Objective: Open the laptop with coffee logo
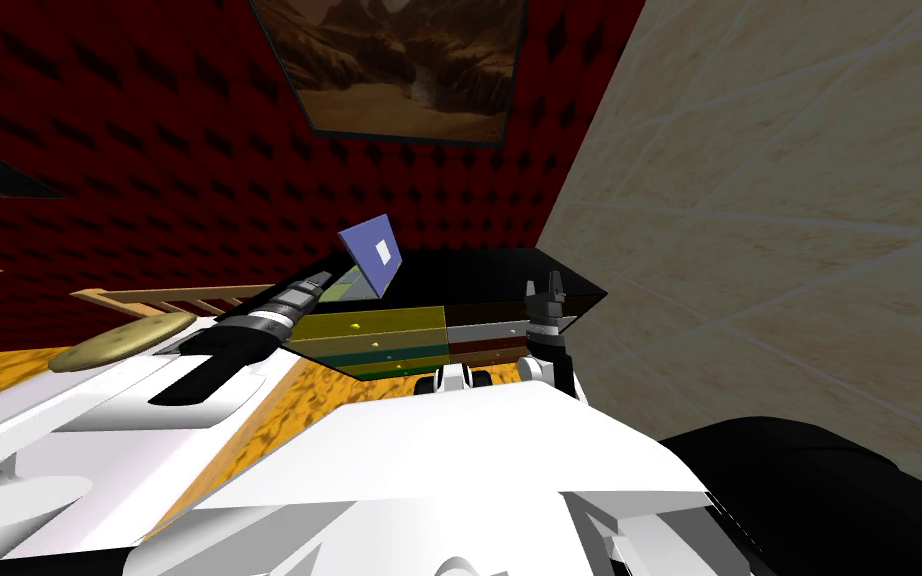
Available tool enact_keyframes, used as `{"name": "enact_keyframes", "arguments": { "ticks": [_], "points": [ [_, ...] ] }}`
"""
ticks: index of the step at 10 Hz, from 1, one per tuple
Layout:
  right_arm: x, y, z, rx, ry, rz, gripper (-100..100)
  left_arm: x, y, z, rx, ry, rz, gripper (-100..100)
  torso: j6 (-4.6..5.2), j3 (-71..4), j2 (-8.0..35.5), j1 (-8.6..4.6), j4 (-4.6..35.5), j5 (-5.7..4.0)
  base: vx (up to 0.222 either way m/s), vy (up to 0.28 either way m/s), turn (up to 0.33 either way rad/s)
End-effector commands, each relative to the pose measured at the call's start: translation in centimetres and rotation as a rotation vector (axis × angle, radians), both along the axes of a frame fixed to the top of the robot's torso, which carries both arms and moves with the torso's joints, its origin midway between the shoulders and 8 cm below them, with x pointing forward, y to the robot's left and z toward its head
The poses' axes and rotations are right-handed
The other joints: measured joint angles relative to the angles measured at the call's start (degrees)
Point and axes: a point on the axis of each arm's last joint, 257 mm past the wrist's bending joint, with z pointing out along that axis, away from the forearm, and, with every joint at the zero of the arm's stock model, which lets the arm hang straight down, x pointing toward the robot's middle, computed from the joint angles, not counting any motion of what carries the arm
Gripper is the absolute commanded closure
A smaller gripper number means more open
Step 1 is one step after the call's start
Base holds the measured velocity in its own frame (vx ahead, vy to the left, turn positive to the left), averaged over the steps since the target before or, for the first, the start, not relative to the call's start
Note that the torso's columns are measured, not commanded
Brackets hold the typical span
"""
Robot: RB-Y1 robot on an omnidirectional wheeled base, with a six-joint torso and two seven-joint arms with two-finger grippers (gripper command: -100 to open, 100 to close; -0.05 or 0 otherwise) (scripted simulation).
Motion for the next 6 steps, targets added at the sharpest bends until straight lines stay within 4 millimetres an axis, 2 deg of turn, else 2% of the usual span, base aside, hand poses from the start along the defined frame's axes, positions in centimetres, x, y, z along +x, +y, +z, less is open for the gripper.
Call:
{"name": "enact_keyframes", "arguments": {
  "ticks": [1, 4, 6],
  "points": [
    [0.0, 0.0, 0.0, 0.0, 0.0, 0.0, 0, -0.1, 0.6, 1.4, 0.006, -0.002, 0.028, -100, 0.0, 0.02, 0.03, -0.02, 0.01, -0.01, 0.051, -0.053, -0.063],
    [0.0, 0.0, 0.0, 0.0, 0.0, 0.0, 0, -0.2, 0.2, 3.4, 0.005, -0.02, 0.038, -100, 0.0, 0.01, 0.03, -0.05, 0.01, -0.02, 0.059, -0.068, -0.077],
    [0.0, 0.0, 0.0, 0.0, 0.0, 0.0, 0, -0.5, -1.3, 4.9, 0.001, -0.04, 0.017, -100, 0.05, 0.04, 0.07, -0.05, 0.04, -0.03, 0.045, -0.054, -0.051]
  ]
}}
